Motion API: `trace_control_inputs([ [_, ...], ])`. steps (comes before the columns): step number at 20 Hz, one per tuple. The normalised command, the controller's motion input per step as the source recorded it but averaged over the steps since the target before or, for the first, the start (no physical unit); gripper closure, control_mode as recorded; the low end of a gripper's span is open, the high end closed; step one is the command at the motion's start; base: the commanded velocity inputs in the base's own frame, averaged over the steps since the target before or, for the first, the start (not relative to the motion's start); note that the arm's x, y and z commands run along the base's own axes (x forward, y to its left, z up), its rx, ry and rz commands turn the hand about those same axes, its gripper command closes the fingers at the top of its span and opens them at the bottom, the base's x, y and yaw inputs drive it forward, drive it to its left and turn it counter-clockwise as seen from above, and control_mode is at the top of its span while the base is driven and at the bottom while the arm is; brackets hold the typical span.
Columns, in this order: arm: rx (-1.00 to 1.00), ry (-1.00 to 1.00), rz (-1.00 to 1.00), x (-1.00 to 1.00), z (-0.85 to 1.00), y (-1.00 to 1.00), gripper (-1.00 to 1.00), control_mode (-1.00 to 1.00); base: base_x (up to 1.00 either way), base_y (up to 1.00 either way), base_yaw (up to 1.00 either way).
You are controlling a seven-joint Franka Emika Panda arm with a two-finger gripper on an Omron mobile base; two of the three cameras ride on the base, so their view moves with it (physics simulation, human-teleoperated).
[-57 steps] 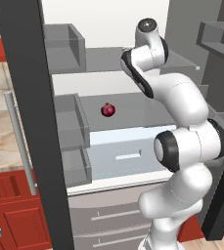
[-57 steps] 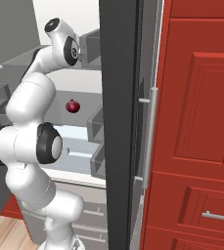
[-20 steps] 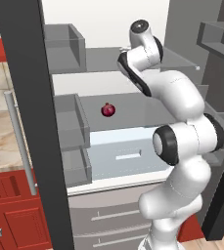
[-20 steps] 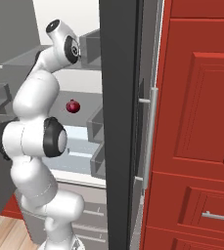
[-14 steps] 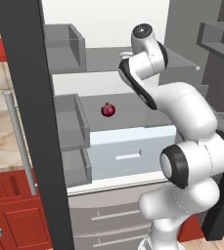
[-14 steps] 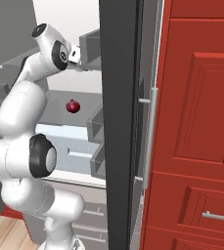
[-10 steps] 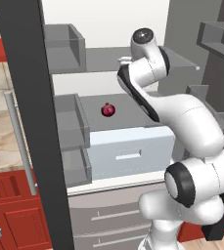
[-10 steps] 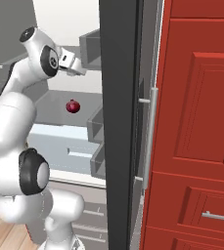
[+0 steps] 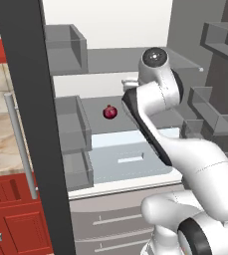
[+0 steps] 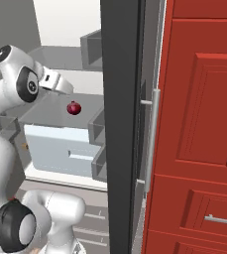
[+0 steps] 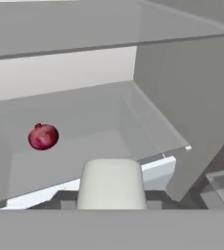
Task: Move the marshmallow and pomegranate from the top shelf to the second highest shelf to make space. Then, place the pitcher from the counter on the cleared top shelf.
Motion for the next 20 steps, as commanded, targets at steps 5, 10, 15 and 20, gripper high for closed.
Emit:
trace_control_inputs([
  [5,0.00,0.04,0.09,-0.52,-0.73,0.00,1.00,-1.00,0.00,0.00,0.00],
  [10,0.00,0.01,0.09,0.09,-0.72,0.00,1.00,-1.00,0.00,0.00,0.00],
  [15,0.00,0.06,0.04,0.58,-0.45,-0.04,1.00,-1.00,0.00,0.00,0.00],
  [20,0.00,0.07,0.01,0.79,-0.35,-0.04,1.00,-1.00,0.00,0.00,0.00],
])
